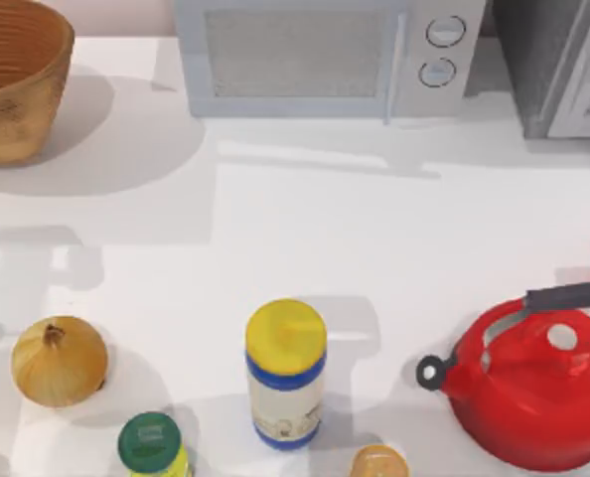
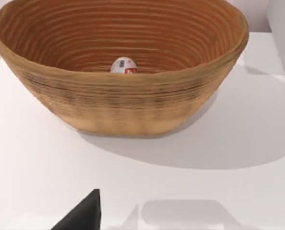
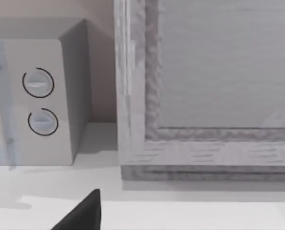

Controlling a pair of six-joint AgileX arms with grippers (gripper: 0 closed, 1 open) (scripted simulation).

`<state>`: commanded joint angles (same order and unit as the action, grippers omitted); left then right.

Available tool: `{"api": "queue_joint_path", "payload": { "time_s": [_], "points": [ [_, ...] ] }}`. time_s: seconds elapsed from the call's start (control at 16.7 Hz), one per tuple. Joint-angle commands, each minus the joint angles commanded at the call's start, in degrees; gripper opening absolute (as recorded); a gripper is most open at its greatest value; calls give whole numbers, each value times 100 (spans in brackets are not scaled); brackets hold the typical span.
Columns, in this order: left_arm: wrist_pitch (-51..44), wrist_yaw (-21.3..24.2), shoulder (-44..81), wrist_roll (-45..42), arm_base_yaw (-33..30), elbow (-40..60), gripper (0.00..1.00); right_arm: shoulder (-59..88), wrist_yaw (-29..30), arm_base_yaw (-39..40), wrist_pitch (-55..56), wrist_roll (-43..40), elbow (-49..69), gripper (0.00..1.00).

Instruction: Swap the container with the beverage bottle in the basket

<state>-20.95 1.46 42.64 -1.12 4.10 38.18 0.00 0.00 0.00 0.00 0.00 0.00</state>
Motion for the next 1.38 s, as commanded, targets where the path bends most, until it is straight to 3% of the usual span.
{"api": "queue_joint_path", "payload": {
  "time_s": [0.84, 1.14, 1.38],
  "points": [
    [-3450, 370, 7648, -628, 490, 7752, 100, 0, 0, 0, 0, 0, 0, 100],
    [-4332, 473, 9607, -844, 557, 9590, 100, 0, 0, 0, 0, 0, 0, 100],
    [-4676, 515, 10367, -936, 573, 10270, 100, 0, 0, 0, 0, 0, 0, 100]
  ]
}}
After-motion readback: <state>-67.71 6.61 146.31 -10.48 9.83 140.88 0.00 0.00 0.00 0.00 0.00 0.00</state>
